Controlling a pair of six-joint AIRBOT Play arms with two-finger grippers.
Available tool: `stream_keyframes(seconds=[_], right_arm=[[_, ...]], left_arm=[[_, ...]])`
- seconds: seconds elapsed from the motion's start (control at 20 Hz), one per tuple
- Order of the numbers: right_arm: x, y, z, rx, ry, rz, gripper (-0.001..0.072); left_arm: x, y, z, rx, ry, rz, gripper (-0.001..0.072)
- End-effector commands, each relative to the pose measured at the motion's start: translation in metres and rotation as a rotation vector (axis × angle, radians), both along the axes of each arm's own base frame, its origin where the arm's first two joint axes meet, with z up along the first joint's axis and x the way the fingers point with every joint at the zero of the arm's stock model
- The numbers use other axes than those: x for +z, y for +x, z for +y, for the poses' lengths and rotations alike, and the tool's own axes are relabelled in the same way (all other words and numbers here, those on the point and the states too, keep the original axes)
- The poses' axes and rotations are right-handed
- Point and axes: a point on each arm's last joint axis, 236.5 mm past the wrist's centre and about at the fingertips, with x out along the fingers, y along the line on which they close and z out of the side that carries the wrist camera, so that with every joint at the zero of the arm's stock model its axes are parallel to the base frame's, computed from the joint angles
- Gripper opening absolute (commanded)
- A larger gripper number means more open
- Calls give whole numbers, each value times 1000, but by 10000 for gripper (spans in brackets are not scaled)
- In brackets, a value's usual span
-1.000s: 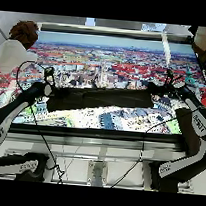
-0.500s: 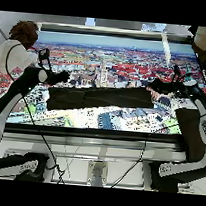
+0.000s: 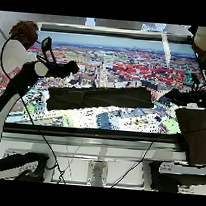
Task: Fold the shirts.
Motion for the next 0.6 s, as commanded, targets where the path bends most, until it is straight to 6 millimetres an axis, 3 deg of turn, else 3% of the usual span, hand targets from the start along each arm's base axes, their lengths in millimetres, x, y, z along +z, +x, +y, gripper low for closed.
stream_keyframes(seconds=[0.0, 0.2, 0.4, 0.55], right_arm=[[-27, -18, 19, -6, 132, 85, 468], [-42, -1, 30, -68, 247, 78, 468], [-62, 3, 36, -90, 276, 108, 469], [-73, 15, 55, -105, 311, 109, 469]], left_arm=[[11, -2, -29, -52, -25, -50, 485], [15, -1, -35, -57, -35, -69, 484], [16, -1, -35, -55, -35, -73, 484], [16, -1, -35, -55, -35, -73, 483]])
